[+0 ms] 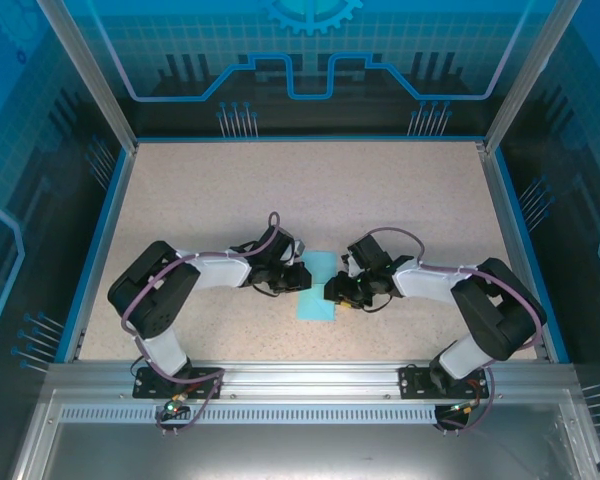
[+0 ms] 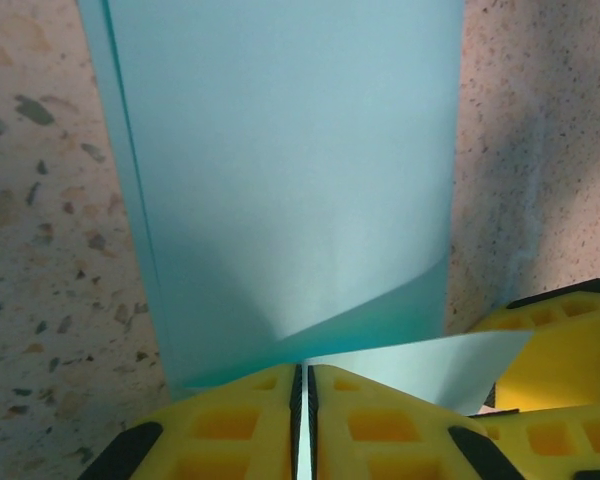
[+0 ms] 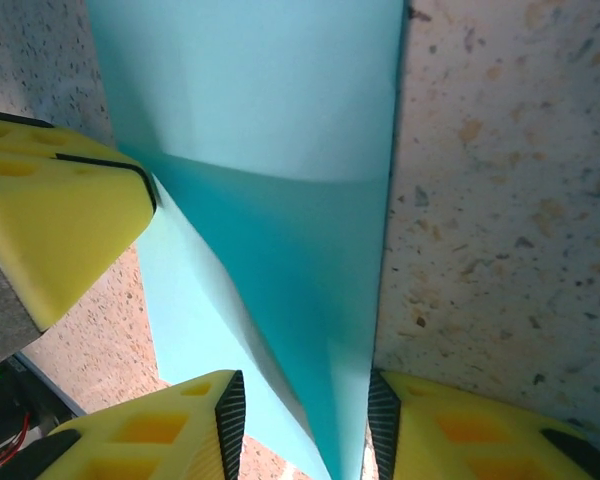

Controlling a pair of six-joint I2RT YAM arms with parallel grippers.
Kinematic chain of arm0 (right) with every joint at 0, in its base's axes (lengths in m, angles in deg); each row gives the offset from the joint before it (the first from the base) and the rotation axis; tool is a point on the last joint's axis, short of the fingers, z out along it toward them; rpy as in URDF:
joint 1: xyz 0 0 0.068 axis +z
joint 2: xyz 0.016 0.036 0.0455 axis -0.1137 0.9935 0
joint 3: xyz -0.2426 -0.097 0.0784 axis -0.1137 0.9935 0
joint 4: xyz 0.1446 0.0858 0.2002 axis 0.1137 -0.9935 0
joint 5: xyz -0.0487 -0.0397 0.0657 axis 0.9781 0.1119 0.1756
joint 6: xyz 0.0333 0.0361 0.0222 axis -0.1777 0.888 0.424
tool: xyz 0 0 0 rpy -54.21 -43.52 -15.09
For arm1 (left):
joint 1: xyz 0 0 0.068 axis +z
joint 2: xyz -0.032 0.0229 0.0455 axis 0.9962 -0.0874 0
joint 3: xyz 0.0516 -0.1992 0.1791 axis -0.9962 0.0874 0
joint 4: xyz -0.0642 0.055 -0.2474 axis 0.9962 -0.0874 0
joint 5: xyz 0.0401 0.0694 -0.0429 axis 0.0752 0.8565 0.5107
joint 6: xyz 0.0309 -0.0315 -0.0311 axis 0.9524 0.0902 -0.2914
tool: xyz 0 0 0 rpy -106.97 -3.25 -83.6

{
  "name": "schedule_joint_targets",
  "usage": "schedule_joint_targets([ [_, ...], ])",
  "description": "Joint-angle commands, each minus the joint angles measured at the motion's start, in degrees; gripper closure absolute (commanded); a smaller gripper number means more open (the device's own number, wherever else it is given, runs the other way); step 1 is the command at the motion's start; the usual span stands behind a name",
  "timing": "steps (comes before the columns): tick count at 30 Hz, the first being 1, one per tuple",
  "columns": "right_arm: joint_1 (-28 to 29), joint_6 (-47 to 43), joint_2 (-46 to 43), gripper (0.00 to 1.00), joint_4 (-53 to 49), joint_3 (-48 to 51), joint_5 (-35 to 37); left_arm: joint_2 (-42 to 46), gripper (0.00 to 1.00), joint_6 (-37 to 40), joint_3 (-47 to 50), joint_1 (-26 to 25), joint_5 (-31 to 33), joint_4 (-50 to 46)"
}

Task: Fold a paper plane with a square sheet of paper (pick it up from the middle)
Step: Turn over the paper at the center of the table.

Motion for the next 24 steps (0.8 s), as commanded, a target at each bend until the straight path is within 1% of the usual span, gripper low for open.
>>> schedule_joint_targets([
  [1,-0.53,1.38,1.04,0.62,4.06,0.41,-2.41,-1.00,0.87,1.97,-0.88,-0.12,1.09,-1.90],
  [5,-0.79,1.46,1.00,0.65,5.74,0.58,-3.96,-1.40,0.87,1.72,-0.67,-0.13,1.19,-1.47],
  [12,-1.53,1.33,1.78,0.65,7.24,1.65,-4.97,-1.38,0.87,1.77,-0.83,-0.12,1.41,-2.06],
  [19,-1.98,-0.64,-1.71,0.60,0.24,0.91,0.59,-1.07,0.87,2.04,-0.81,-0.11,1.44,-2.56],
  [21,-2.02,-0.67,-1.46,0.58,0.22,0.62,0.44,-1.10,0.87,1.95,-0.84,-0.09,1.44,-2.61],
  [24,-1.85,-0.70,0.66,0.59,0.39,0.00,-0.44,-1.36,0.87,1.96,-1.02,-0.12,1.29,-2.50],
])
